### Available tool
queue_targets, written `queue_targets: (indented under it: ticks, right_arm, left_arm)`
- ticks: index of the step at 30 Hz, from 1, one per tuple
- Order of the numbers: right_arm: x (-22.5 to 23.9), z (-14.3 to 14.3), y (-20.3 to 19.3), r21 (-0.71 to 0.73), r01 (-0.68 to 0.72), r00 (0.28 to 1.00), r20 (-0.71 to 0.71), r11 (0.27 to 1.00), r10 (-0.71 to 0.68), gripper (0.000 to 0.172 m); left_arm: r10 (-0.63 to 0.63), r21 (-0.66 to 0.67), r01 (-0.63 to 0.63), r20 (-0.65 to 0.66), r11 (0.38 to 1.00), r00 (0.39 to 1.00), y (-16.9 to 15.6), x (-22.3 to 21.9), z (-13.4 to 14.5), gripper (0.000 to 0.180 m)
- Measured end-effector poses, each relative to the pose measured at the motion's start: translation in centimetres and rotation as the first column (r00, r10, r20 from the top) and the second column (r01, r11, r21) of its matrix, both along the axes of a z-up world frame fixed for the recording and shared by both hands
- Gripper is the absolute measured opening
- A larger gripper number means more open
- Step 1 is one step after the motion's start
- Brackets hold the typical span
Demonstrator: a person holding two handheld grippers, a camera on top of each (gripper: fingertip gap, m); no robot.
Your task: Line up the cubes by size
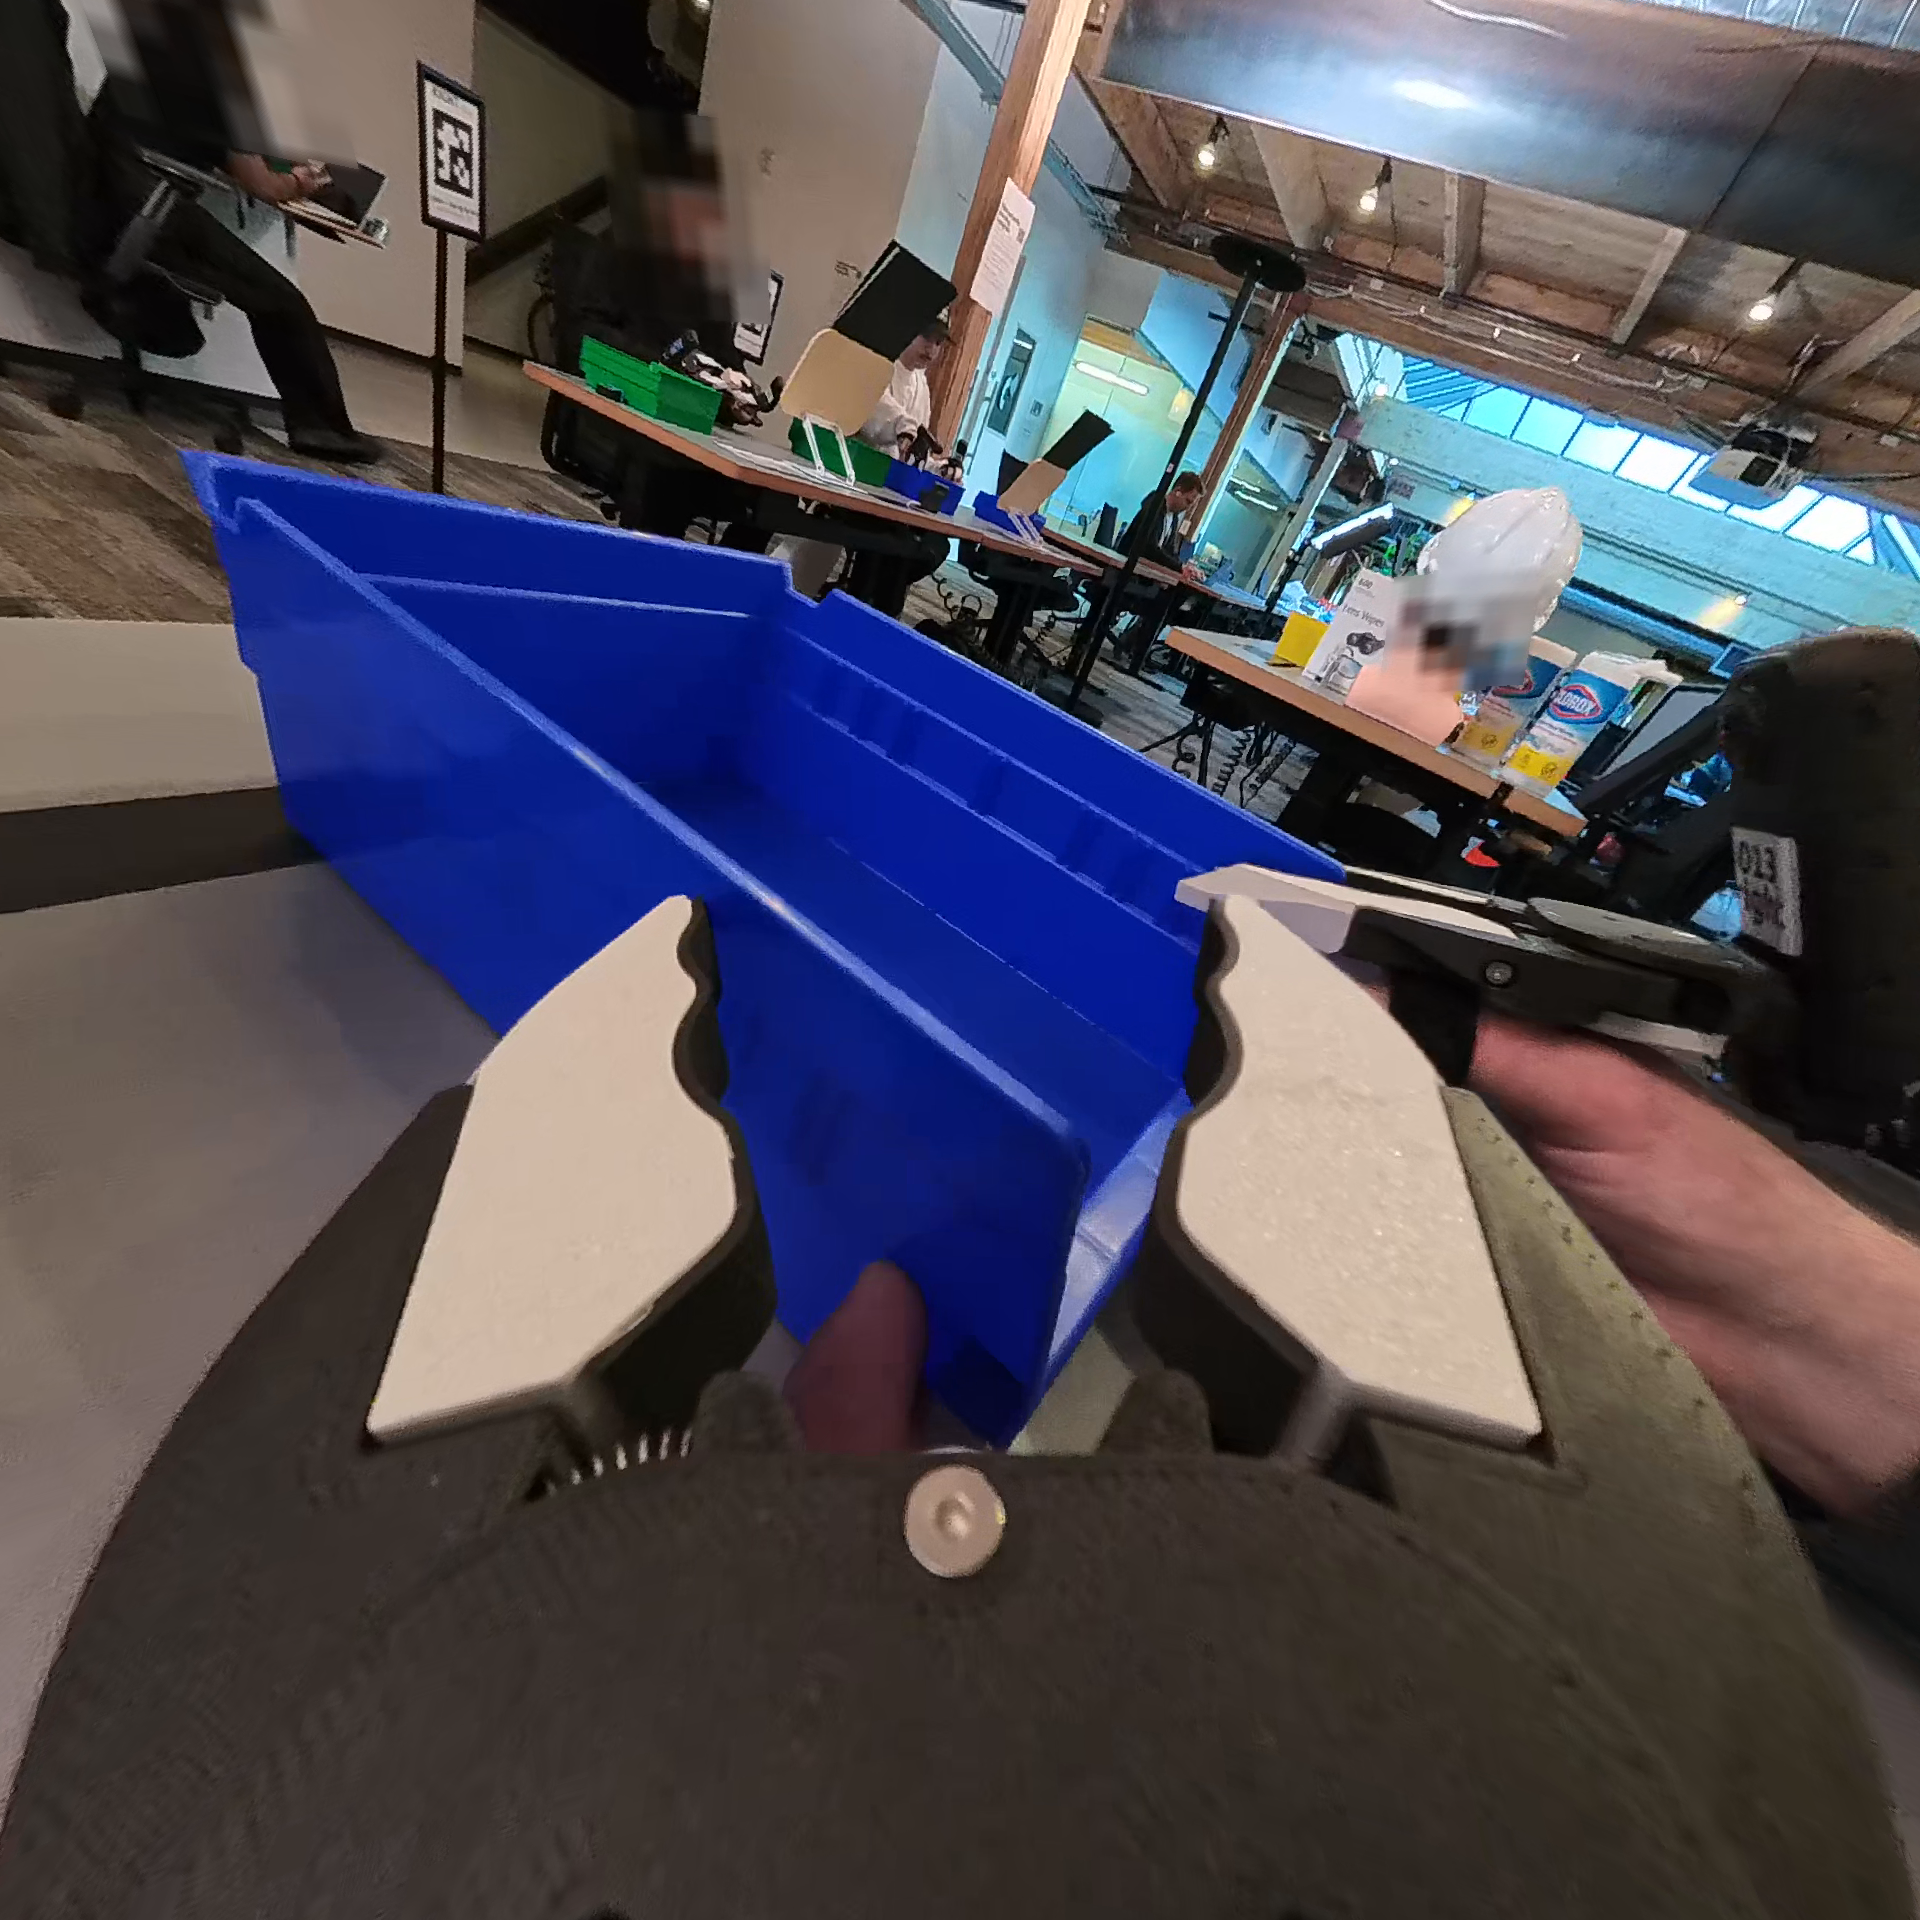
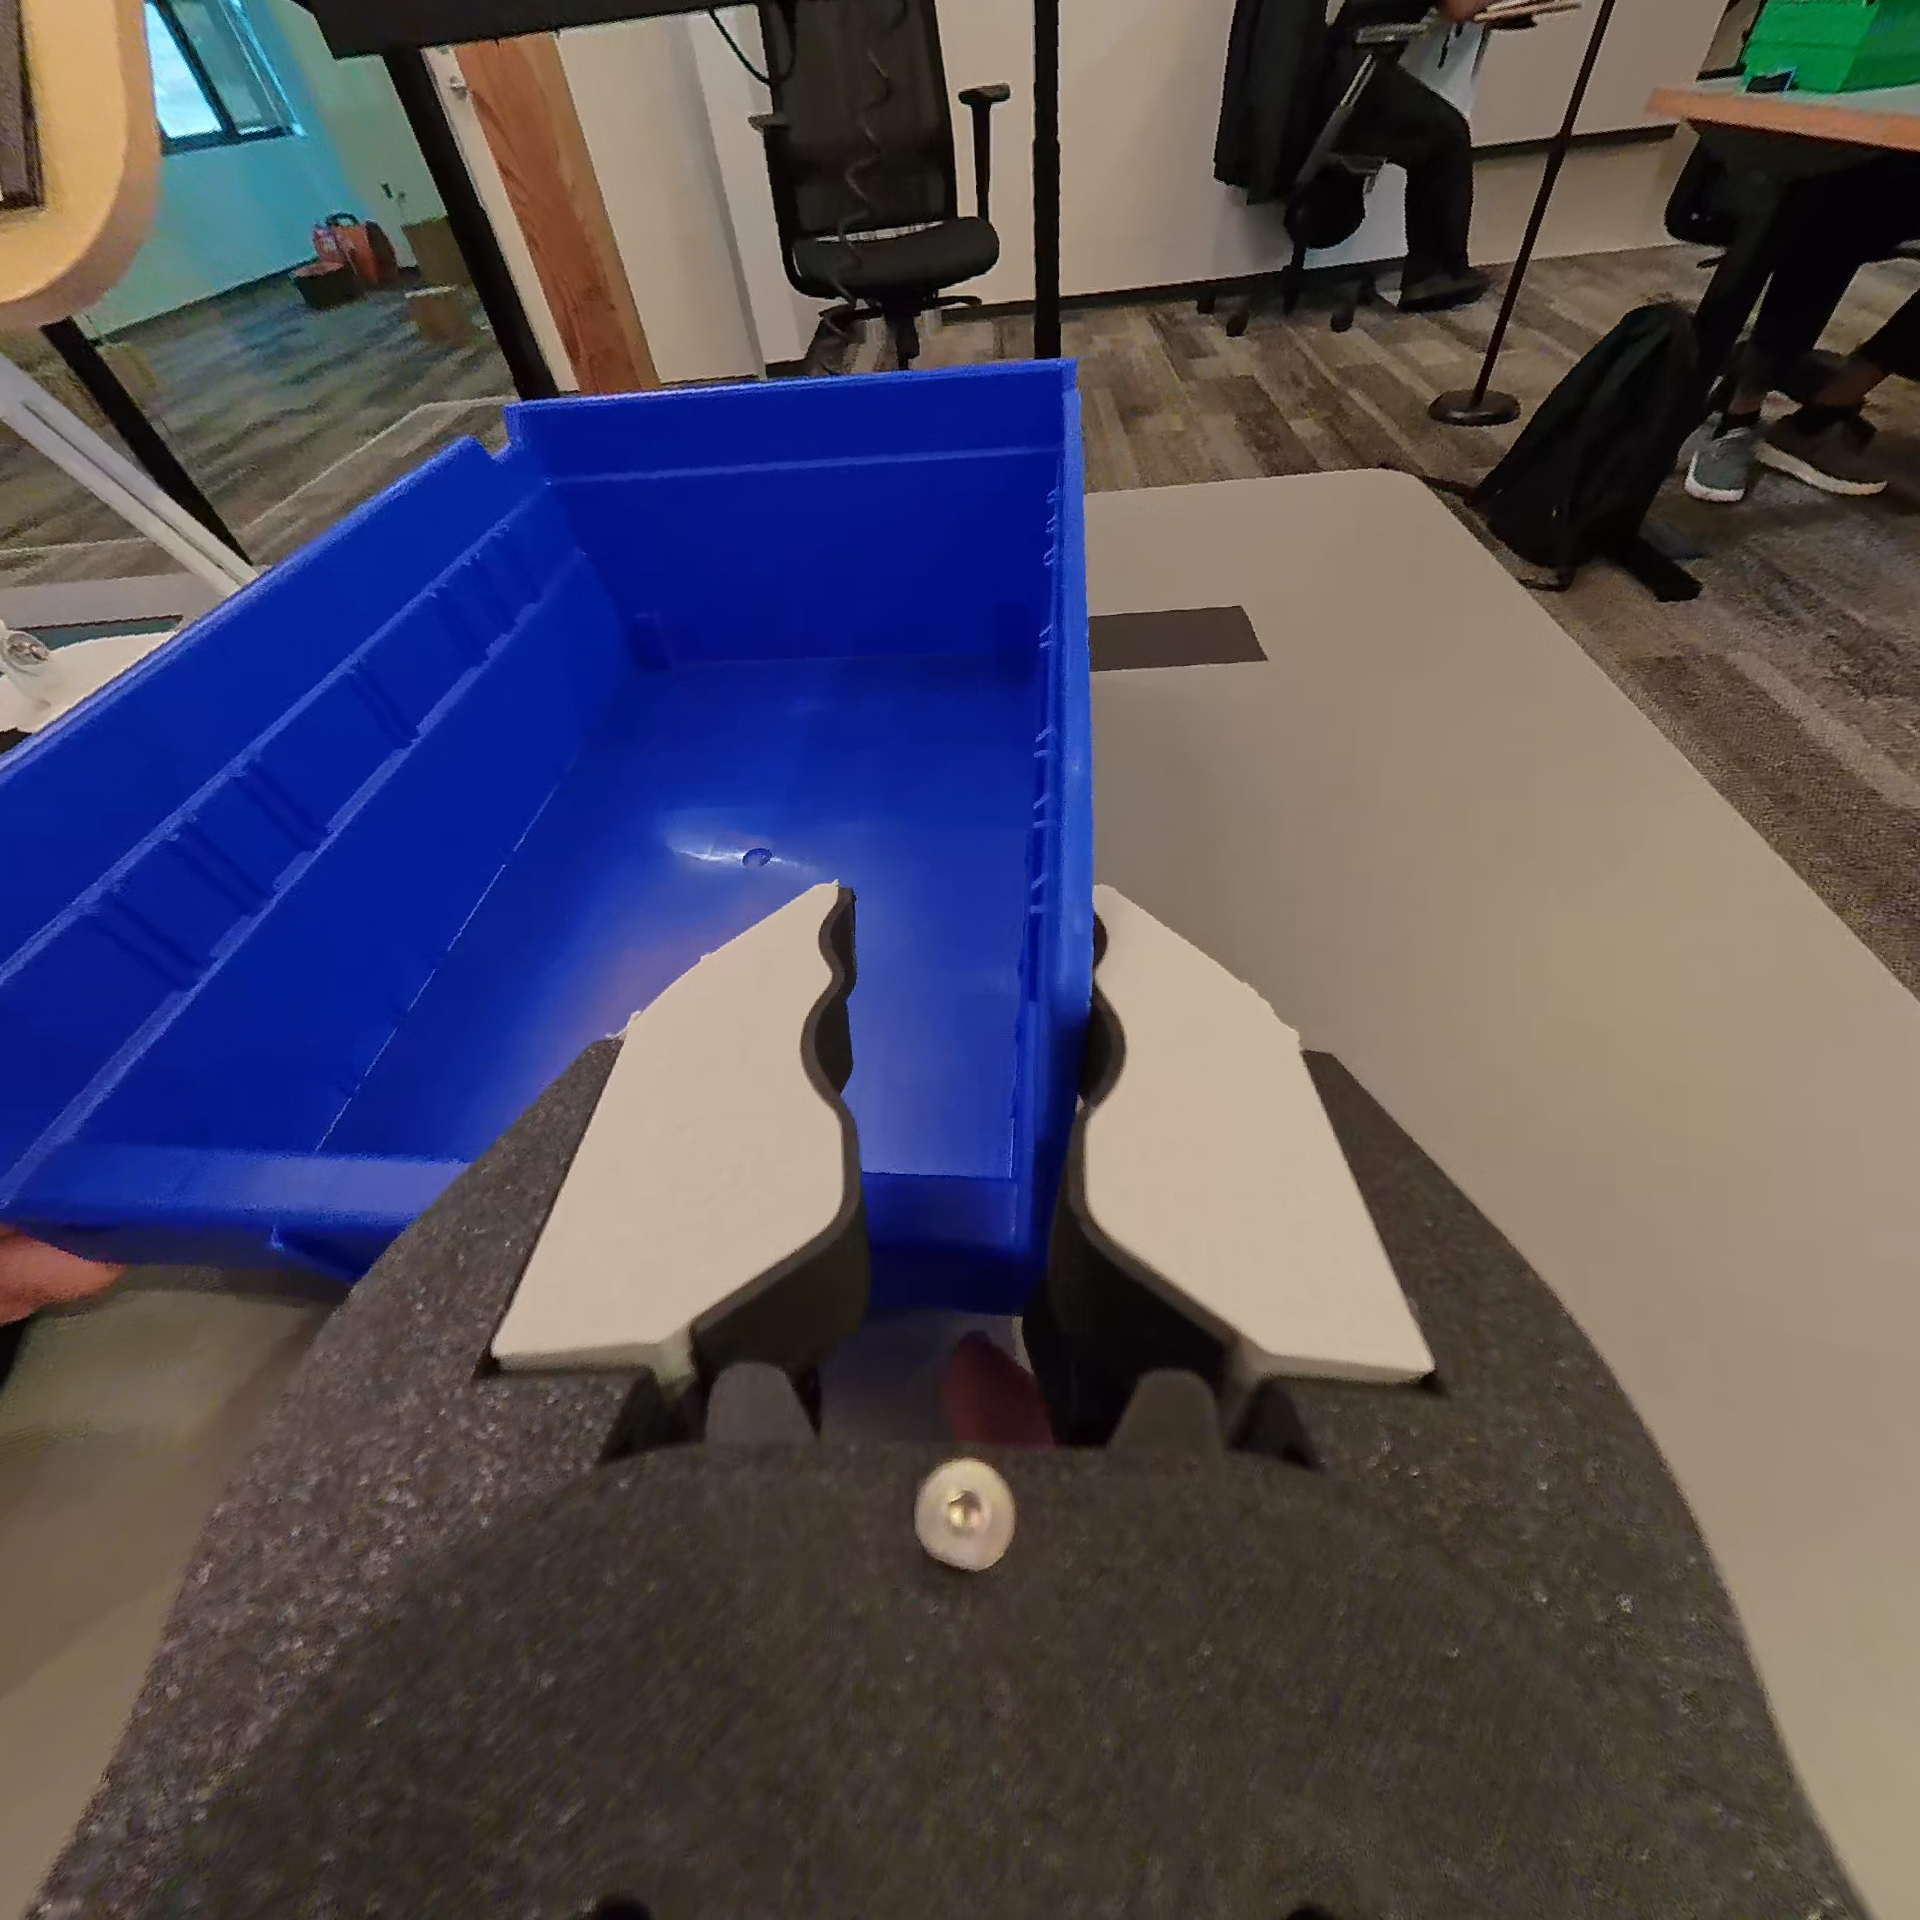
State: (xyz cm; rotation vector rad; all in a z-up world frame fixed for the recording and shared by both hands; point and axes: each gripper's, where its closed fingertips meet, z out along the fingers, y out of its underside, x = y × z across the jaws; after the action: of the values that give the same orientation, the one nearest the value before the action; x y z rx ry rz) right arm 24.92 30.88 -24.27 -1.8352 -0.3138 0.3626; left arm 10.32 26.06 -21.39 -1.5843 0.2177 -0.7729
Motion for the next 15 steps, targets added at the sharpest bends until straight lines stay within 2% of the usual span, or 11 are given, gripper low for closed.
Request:
queue_targets:
  ticks: [15]
  right_arm:
    - [0.3,0.1,2.6,-0.009,0.009,0.999,-0.038,1.000,-0.009,0.033]
  left_arm:
    - [0.013,-0.001,-0.013,0.044,1.000,0.999,2.0,0.0,0.1,0.085]
